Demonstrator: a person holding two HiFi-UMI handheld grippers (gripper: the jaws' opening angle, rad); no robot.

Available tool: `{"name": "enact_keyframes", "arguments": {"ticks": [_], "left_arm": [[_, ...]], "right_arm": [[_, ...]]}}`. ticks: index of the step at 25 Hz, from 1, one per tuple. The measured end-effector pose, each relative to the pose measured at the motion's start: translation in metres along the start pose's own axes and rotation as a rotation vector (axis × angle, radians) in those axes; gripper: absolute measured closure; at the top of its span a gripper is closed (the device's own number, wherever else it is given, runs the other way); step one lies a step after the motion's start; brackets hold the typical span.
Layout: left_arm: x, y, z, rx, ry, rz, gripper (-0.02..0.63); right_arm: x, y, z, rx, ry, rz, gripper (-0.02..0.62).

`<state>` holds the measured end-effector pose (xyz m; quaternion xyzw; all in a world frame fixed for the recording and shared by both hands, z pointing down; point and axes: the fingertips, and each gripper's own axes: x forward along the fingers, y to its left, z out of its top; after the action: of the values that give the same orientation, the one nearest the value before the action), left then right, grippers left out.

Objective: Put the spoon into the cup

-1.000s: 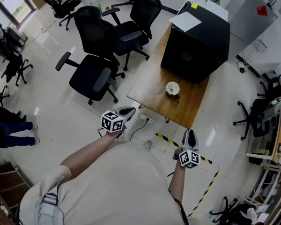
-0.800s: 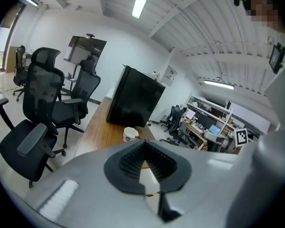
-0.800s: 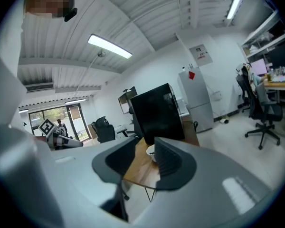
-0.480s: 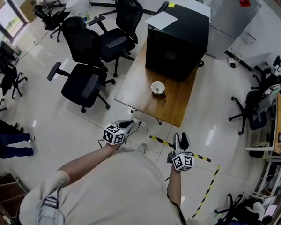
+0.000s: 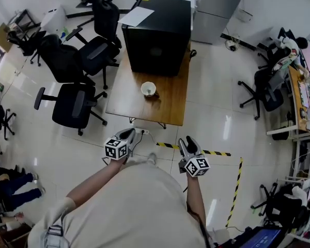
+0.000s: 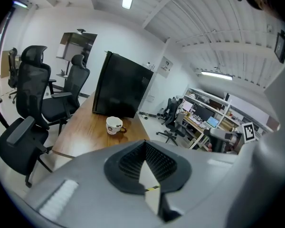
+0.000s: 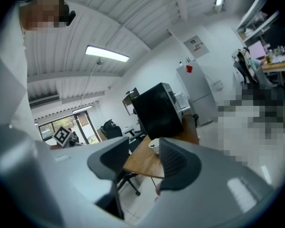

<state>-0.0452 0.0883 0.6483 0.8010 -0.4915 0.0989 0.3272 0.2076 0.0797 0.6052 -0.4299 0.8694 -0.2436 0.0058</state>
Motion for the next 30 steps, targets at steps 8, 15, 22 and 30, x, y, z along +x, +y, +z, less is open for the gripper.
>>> {"name": "enact_keyframes", "arguments": {"ticks": [8, 15, 22, 30], "left_arm": [[0.020, 0.018, 0.072, 0.008, -0.090, -0.041, 0.606], [0.024, 0.005, 0.061, 0.016, -0.077, -0.055, 0.606], [0.019, 0.008, 0.043, 0.033, -0.034, -0.043, 0.606], [0.013, 0.003, 0.019, 0.012, 0.010, -0.051, 0.606]], "right_arm": [[0.030, -0.004, 0.033, -0.008, -0.038, 0.004, 0.451], [0.008, -0.014, 0.058, -0.037, -0.059, 0.015, 0.473], [-0.004, -0.016, 0.061, -0.021, -0.083, 0.007, 0.492], [-0.011, -0.020, 0.043, -0.022, -0.041, -0.014, 0.492]]}}
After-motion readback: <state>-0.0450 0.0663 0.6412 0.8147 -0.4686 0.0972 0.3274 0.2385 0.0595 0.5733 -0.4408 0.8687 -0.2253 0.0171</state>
